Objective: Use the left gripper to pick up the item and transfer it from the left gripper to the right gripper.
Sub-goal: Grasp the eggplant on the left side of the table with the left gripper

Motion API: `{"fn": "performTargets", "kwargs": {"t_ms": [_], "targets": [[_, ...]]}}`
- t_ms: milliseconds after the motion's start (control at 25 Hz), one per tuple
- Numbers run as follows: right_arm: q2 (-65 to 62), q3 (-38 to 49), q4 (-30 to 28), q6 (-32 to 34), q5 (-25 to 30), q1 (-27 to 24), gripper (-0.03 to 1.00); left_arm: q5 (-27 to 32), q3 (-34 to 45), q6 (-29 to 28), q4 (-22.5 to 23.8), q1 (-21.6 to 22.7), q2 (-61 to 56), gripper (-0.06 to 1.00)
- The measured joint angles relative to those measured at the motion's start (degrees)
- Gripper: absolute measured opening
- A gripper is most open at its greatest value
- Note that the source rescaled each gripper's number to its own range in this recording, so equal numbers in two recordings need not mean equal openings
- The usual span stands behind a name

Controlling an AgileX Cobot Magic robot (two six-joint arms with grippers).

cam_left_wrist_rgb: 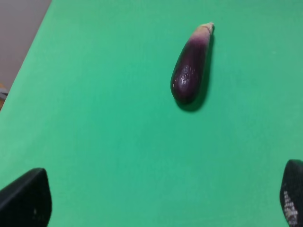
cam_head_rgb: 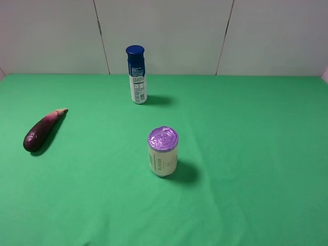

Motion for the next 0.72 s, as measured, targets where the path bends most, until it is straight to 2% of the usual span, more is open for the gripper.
{"fn": "performTargets", "kwargs": {"t_ms": [720], "targets": [[0.0,0.0,0.0,0.0,0.0,0.0,1.00,0.0,0.0,0.0,0.0,0.0,0.0,0.94]]}}
